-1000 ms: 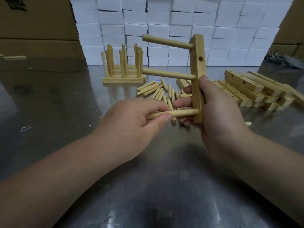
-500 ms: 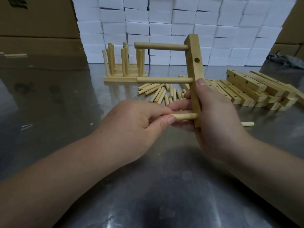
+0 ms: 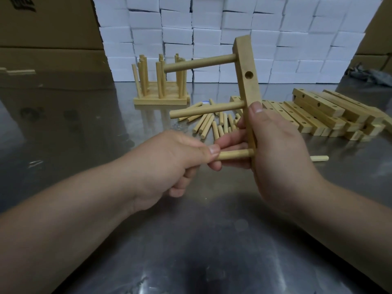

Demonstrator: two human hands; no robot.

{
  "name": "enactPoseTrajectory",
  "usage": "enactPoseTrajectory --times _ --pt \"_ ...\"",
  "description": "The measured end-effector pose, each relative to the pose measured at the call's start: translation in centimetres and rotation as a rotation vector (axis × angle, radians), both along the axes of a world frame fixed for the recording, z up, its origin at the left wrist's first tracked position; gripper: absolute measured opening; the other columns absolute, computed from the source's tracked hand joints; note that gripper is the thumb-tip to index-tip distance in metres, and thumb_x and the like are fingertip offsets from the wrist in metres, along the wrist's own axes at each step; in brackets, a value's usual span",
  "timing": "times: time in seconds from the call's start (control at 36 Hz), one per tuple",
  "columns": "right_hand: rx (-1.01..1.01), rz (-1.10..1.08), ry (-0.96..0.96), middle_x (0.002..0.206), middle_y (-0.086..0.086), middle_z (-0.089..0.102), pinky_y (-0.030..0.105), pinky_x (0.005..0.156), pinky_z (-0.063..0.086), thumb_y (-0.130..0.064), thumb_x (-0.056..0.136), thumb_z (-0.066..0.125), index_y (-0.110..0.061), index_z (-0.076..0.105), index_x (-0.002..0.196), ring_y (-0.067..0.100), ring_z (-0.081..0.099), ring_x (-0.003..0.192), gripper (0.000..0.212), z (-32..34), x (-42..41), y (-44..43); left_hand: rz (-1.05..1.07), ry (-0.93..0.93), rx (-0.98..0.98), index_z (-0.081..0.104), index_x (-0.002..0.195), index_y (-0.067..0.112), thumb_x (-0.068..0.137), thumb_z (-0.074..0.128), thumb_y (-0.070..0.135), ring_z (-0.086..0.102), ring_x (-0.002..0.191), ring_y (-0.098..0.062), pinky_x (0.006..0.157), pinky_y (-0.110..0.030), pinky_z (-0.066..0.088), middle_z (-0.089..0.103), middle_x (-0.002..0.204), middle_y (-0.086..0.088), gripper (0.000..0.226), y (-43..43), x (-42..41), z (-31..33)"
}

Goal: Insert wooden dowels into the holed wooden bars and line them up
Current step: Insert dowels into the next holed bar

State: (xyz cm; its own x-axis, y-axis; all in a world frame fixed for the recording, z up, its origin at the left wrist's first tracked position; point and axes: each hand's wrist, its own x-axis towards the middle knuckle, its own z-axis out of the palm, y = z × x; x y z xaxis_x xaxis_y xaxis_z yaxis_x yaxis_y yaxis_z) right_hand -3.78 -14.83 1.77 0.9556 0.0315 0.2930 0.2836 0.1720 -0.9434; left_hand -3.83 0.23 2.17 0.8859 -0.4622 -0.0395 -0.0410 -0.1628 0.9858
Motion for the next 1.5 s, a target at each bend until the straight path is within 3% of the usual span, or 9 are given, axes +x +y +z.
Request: enactPoseTrajectory --times 0.22,0.33,0.47,0.69,0.97,1.19,1.28,1.39,1.5 --pt "-0.089 -0.086 0.018 0.070 -0.001 0.068 0.026 0.056 0.049 -0.036 0.097 0.041 -0.017 0.060 0.082 0.011 0.064 0.064 0.031 0.9 0.8 -0.2 0.250 -0.123 -0.100 0.070 0.061 0.023 0.055 0.064 0.046 0.026 0.036 -0.005 0.034 -0.017 0.024 0.032 0.043 0.010 0.025 0.1 0.9 0.7" --pt "-0.304 -0.181 0.004 0.063 -0.005 0.055 0.025 0.060 0.042 -0.041 0.092 0.050 -0.013 0.066 0.078 0.005 0.051 0.057 0.035 0.6 1.3 -1.1 0.488 -0.110 -0.285 0.063 0.065 0.017 0.082 0.062 0.030 0.027 0.033 -0.007 0.036 -0.015 0.029 0.038 0.042 0.007 0.021 0.9 1.9 0.9" --pt "-0.030 0.043 0.125 0.059 -0.002 0.064 0.020 0.054 0.047 -0.024 0.093 0.053 -0.014 0.066 0.079 0.007 0.055 0.053 0.022 0.4 1.8 -0.8 0.632 -0.160 -0.356 0.062 0.074 0.021 0.087 0.059 0.031 0.037 0.036 -0.006 0.039 -0.017 0.037 0.049 0.054 0.007 0.017 0.9 2.7 0.2" --pt "0.116 0.170 0.121 0.079 0.005 0.071 0.016 0.060 0.052 -0.005 0.090 0.055 -0.005 0.065 0.084 0.009 0.066 0.068 0.012 -0.1 1.8 -0.5 0.443 -0.426 0.067 0.064 0.077 0.035 0.076 0.065 0.035 0.054 0.050 0.005 0.050 -0.009 0.042 0.061 0.054 0.020 0.002 -0.2 2.2 -1.3" --pt "0.072 0.199 0.155 0.076 0.003 0.072 0.016 0.063 0.055 -0.006 0.091 0.053 -0.004 0.066 0.085 0.007 0.067 0.065 0.015 -0.6 1.9 -0.4 0.417 -0.342 -0.067 0.057 0.086 0.025 0.080 0.066 0.007 0.060 0.052 0.000 0.048 -0.011 0.044 0.067 0.062 0.015 0.021 -0.3 2.7 -1.4" --pt "-0.372 0.208 0.032 0.064 -0.004 0.067 0.019 0.056 0.053 -0.010 0.092 0.053 -0.025 0.059 0.085 0.007 0.062 0.055 0.018 -1.5 1.8 -0.2 0.520 -0.442 0.074 0.064 0.076 0.029 0.077 0.071 0.015 0.060 0.061 -0.003 0.062 -0.017 0.046 0.064 0.060 0.011 0.016 1.0 3.8 -1.5" --pt "-0.490 0.256 -0.014 0.064 -0.003 0.067 0.020 0.058 0.054 -0.012 0.092 0.054 -0.030 0.057 0.086 0.007 0.064 0.057 0.020 -1.8 1.6 0.0 0.555 -0.510 0.124 0.064 0.071 0.036 0.075 0.073 0.019 0.048 0.054 0.005 0.054 -0.007 0.037 0.057 0.061 0.011 0.020 1.1 3.7 -1.5" --pt "-0.499 0.269 -0.009 0.064 -0.002 0.067 0.020 0.058 0.053 -0.012 0.091 0.055 -0.030 0.059 0.086 0.008 0.064 0.059 0.019 -1.8 1.6 -0.2 0.613 -0.511 0.102 0.064 0.076 0.039 0.077 0.072 0.021 0.050 0.068 -0.003 0.063 -0.015 0.039 0.058 0.077 0.007 0.020 1.3 3.8 -1.2" --pt "-0.526 0.286 -0.004 0.068 0.000 0.068 0.018 0.059 0.052 -0.013 0.092 0.054 -0.031 0.059 0.088 0.009 0.065 0.061 0.019 -1.6 1.5 -0.2 0.647 -0.437 0.016 0.067 0.072 0.032 0.077 0.072 0.017 0.053 0.055 0.012 0.053 -0.001 0.037 0.062 0.055 0.022 0.016 1.6 4.9 -0.8"
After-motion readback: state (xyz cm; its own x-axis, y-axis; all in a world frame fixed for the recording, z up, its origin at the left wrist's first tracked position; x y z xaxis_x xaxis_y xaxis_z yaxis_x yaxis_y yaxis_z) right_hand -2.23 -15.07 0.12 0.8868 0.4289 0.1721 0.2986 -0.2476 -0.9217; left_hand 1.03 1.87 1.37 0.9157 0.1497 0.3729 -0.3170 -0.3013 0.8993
